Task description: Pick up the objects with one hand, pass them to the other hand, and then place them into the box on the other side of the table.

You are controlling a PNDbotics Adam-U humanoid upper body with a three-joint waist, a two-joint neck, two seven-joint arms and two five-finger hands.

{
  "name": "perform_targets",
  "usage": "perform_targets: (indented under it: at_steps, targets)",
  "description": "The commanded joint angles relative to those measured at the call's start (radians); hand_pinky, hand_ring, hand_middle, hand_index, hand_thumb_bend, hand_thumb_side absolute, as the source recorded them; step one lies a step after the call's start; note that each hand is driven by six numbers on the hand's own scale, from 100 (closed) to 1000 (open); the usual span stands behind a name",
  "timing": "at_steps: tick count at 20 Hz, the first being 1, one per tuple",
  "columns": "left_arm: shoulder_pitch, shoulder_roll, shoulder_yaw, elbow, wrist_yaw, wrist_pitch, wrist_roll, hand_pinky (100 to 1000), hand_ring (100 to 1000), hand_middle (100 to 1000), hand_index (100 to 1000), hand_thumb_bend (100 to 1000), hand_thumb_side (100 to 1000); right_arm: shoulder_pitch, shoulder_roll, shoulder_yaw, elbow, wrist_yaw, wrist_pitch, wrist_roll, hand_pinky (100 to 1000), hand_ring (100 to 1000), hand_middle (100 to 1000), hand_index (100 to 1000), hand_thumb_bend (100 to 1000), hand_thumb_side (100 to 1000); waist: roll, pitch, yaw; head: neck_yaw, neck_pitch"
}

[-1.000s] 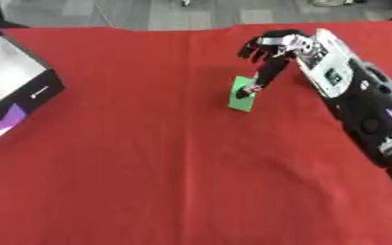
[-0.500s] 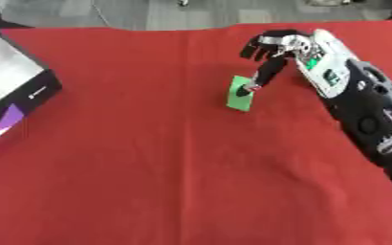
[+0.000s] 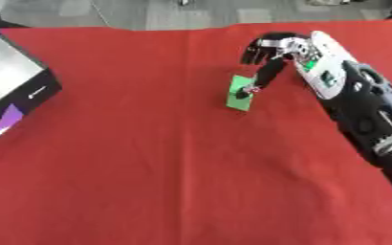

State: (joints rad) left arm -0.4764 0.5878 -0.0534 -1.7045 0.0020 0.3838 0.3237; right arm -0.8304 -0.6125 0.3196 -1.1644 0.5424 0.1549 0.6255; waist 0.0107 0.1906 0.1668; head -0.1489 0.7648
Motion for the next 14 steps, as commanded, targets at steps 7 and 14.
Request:
perform_targets:
  at_steps: [7, 14]
  targets:
    - [-0.01, 0.019, 0.008, -0.012, -0.001, 0.006, 0.009, 706, 625, 694, 760, 862, 516, 0.0, -0.016, 0.006, 0.01, 0.032, -0.007, 0.018, 895, 815, 701, 732, 641, 231, 0.009, -0.001, -0.002, -0.002, 0.005]
    - [-0.007, 0.018, 0.01, -0.011, 0.001, 0.004, 0.007, 708, 625, 691, 757, 854, 521, 0.008, -0.012, 0.013, 0.019, 0.05, -0.005, 0.03, 891, 797, 677, 708, 631, 232, 0.008, -0.001, -0.003, -0.004, 0.005]
